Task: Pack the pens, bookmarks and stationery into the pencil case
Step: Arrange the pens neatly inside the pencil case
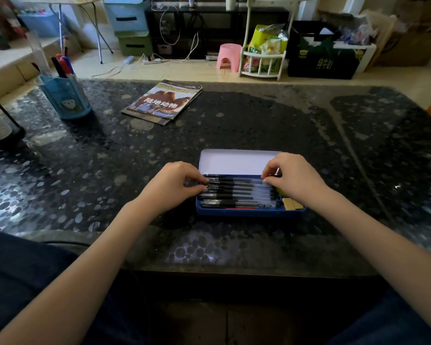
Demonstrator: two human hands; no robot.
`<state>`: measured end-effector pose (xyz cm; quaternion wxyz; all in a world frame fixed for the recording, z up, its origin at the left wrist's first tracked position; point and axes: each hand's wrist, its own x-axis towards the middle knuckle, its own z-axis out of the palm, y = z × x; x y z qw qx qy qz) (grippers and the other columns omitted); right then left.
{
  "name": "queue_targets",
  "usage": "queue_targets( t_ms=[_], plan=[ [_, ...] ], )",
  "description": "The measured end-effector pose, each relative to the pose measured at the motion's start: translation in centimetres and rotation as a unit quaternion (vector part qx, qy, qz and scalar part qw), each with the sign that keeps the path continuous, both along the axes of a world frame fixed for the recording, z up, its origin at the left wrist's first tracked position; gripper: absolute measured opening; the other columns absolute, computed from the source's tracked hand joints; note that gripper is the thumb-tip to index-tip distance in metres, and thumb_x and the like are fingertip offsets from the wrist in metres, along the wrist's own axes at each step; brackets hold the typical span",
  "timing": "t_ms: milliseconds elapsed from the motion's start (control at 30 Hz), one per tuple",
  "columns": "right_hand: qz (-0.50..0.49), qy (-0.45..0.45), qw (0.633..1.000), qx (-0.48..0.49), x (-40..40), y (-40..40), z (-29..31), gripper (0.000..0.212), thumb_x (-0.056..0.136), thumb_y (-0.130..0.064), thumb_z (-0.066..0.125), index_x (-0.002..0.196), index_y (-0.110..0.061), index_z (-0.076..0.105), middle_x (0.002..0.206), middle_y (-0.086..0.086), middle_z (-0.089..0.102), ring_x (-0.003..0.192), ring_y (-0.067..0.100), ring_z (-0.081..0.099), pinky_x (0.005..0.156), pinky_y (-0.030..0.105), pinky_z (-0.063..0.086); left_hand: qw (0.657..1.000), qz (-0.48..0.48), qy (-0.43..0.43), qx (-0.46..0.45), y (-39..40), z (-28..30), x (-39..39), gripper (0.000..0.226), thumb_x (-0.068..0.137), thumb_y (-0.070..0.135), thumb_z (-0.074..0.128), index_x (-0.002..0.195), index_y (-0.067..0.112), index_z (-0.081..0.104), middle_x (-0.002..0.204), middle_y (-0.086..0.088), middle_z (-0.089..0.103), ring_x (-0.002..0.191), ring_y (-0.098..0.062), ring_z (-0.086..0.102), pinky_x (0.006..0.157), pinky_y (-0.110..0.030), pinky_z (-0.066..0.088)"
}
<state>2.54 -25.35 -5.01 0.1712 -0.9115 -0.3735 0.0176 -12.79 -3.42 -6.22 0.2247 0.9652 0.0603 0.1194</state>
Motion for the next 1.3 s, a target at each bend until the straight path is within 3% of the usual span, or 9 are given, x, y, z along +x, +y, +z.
queue_targets(
  t_ms=[200,333,767,967,1167,1300],
  plan=[
    [0.089,0.059,0.994,-0.004,-0.4,-0.2,0.9,0.019,0.074,-0.033,0.079,0.076,-0.037,0.06,0.083,-0.015,0.057,0.074,0.001,0.055,0.061,0.017,0.042,1.0,0.003,0.002,0.004,-0.1,0.0,0.0,0.019,0.076,0.023,0.075,0.096,0.024,0.074,0.091,0.008,0.07,0.08,-0.006,0.058,0.066,-0.007,0.036],
    [0.131,0.079,0.988,-0.028,-0.8,-0.6,0.7,0.022,0.075,-0.029,0.078,0.079,-0.039,0.059,0.083,-0.014,0.058,0.074,0.001,0.054,0.063,0.017,0.042,1.0,0.003,0.004,0.005,-0.1,0.0,-0.1,0.02,0.076,0.023,0.075,0.096,0.024,0.074,0.09,0.009,0.069,0.076,-0.002,0.055,0.064,-0.007,0.034],
    [0.124,0.029,0.992,-0.021,-1.3,-0.4,0.3,0.018,0.081,-0.023,0.071,0.088,-0.036,0.06,0.083,-0.015,0.053,0.075,0.001,0.053,0.069,0.031,0.054,1.0,0.005,-0.003,0.008,-0.3,0.0,0.0,0.019,0.077,0.023,0.075,0.096,0.023,0.074,0.088,0.007,0.068,0.079,-0.008,0.058,0.069,-0.015,0.041],
    [0.128,0.013,0.992,-0.012,-1.4,-0.4,0.1,0.024,0.08,-0.024,0.071,0.083,-0.037,0.052,0.083,-0.015,0.051,0.073,0.001,0.051,0.065,0.028,0.05,1.0,0.0,-0.009,0.016,-0.5,0.1,-0.1,0.018,0.076,0.024,0.075,0.094,0.024,0.073,0.085,0.009,0.067,0.074,-0.005,0.056,0.065,-0.01,0.037],
    [0.134,-0.019,0.99,-0.044,-1.5,-0.3,-0.1,0.02,0.077,-0.031,0.075,0.077,-0.038,0.056,0.083,-0.014,0.05,0.075,0.005,0.052,0.066,0.03,0.052,1.0,-0.001,-0.011,0.018,-0.5,0.2,-0.1,0.016,0.076,0.022,0.075,0.092,0.023,0.073,0.085,0.008,0.068,0.076,-0.007,0.058,0.068,-0.016,0.042],
    [0.136,-0.016,0.989,-0.058,-1.4,-0.3,0.0,0.017,0.075,-0.036,0.077,0.075,-0.039,0.06,0.081,-0.016,0.049,0.074,0.002,0.051,0.061,0.023,0.047,1.0,-0.007,-0.016,0.01,-0.6,0.3,-0.2,0.011,0.075,0.021,0.075,0.086,0.024,0.073,0.083,0.007,0.068,0.075,-0.007,0.059,0.068,-0.022,0.047]
  ],
)
